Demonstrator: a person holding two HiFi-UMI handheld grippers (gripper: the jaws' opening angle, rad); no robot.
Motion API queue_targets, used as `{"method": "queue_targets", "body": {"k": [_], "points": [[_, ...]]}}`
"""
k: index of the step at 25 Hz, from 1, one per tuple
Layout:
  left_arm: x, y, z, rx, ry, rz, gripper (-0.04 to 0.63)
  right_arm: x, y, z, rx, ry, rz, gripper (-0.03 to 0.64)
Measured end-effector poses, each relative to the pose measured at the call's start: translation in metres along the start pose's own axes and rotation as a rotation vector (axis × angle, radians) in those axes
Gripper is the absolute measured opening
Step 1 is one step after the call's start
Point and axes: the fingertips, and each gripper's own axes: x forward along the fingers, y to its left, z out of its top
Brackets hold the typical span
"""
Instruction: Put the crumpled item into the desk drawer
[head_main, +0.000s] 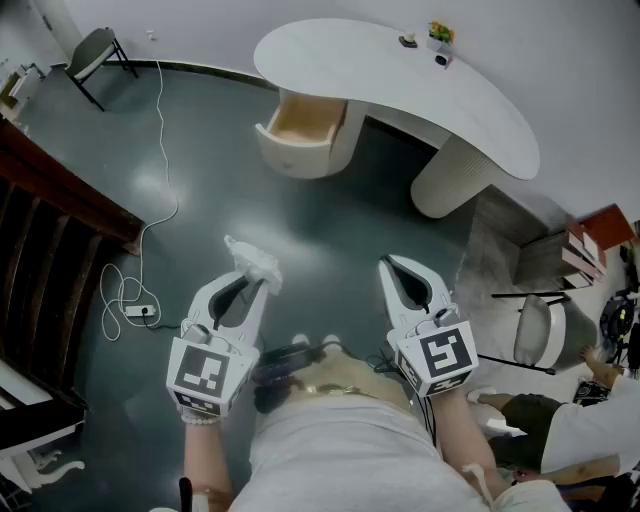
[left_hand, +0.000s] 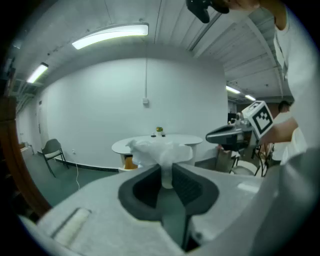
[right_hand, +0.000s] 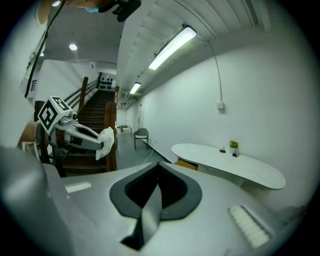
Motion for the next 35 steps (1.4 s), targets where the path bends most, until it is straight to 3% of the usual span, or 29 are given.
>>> {"method": "queue_targets", "body": {"k": [11,18,35], "points": [[0.001,-0.001,0.0,0.015,0.015,0.003,0.058,0.0,0.001,0.0,0.0,0.003,0.012,0.005],[0.001,-0.007,-0.002,0.021,0.02,0.014,0.058,-0.006,-0.005,-0.003,0.064,-0.023,0.01,0.005],[0.004,-0.027,0.006,0.035,0.01,0.054,0.058,-0.019,-0.014,-0.011,0.048,-0.026,0.064,0.005]]}}
